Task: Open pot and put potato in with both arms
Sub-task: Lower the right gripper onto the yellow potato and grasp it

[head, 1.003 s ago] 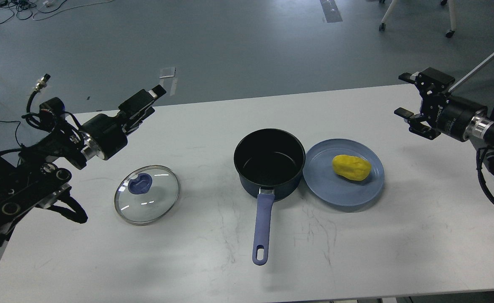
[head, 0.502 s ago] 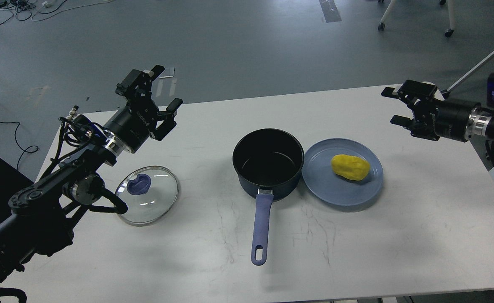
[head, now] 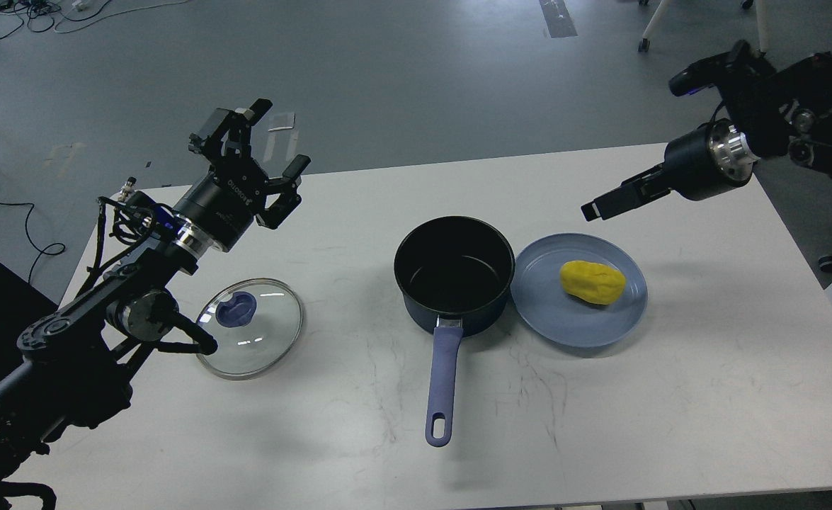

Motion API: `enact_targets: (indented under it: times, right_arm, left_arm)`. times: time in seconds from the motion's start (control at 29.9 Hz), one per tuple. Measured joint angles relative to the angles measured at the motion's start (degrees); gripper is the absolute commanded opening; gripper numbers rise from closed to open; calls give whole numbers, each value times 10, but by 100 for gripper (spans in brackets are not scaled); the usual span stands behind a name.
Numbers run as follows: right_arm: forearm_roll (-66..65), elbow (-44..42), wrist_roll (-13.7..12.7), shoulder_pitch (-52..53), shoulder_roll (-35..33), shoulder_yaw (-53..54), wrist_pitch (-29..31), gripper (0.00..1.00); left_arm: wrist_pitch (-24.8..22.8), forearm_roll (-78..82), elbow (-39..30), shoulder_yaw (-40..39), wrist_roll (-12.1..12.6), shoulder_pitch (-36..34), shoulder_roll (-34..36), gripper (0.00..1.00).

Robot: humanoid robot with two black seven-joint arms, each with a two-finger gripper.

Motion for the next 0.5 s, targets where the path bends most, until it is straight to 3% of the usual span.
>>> enact_targets:
  times: [0.2, 0.5]
  right_arm:
    - [-43, -3, 0, 12, 80, -82, -67, 98]
    - [-87, -18, 0, -17, 108, -139, -122, 98]
  left_arm:
    - [3, 0, 0, -1, 0, -3, -7, 98]
    - [4, 1, 0, -2, 0, -5, -16, 98]
